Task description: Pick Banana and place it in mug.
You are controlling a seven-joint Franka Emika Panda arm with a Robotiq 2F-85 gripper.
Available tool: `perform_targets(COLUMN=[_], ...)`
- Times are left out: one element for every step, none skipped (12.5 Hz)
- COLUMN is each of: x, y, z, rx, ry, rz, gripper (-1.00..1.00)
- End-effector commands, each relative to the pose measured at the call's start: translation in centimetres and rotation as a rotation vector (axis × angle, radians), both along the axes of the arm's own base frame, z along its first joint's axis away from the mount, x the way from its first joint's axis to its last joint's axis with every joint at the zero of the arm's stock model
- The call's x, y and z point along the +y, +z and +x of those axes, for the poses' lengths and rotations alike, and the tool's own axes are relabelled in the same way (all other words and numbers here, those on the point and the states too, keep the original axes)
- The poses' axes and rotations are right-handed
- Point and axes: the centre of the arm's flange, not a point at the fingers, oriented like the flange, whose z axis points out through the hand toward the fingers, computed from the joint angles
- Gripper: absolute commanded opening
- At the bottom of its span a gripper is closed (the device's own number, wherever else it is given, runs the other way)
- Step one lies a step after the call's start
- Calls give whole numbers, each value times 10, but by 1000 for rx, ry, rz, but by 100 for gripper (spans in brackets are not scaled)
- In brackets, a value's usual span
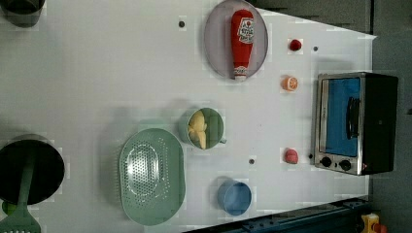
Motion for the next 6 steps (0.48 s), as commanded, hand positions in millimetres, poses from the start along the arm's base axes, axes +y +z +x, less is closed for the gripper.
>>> perform_targets(x=[24, 24, 24, 24, 24, 24], y=[-6, -7, -9, -10, -11, -12], z=[4, 5, 5, 5, 5, 5], rx=[20, 23, 27, 30, 31, 32], ry=[63, 64, 64, 64, 64, 64], rz=[3, 4, 4, 4, 5, 5], gripper=[100, 100, 100, 100, 100, 100])
